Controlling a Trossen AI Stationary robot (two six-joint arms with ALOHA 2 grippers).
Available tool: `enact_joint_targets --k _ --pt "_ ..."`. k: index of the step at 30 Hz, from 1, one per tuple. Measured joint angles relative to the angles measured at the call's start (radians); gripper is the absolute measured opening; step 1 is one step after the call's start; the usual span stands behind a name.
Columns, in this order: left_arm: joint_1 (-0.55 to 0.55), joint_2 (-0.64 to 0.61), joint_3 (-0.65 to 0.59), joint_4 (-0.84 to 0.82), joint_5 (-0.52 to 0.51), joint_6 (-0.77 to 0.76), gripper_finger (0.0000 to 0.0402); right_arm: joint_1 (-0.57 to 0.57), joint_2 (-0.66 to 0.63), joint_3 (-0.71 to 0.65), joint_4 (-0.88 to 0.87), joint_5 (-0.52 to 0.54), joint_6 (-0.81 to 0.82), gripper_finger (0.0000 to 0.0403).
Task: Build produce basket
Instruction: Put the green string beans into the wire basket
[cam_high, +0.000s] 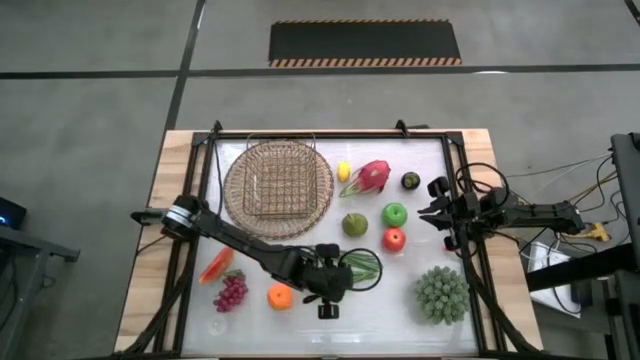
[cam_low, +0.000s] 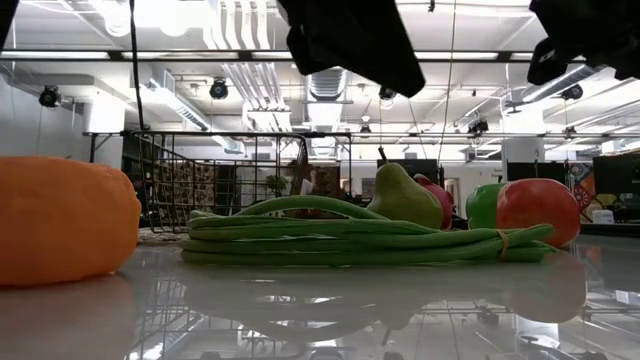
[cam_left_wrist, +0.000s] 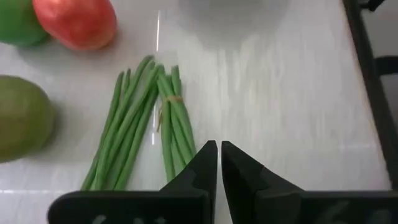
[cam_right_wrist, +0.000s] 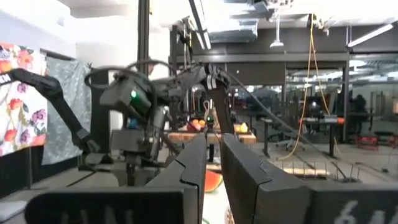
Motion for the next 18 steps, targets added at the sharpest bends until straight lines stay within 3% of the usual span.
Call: enact_joint_targets --k 5,13,18 --pt "0.003 0.000 -0.002 -0.001 0.007 -0.024 0.0055 0.000 0.000 0.000 -0.034 0.000 0.010 0.0038" --pt "0.003 0.017 -0.061 0.055 -0.002 -0.052 0.0175 0.000 0.001 0.000 -0.037 -0.001 0.026 0.0038" --pt "0.006 0.023 -0.129 0.133 -0.009 -0.054 0.0204 0.000 0.000 0.000 -0.060 -0.001 0.027 0.0038"
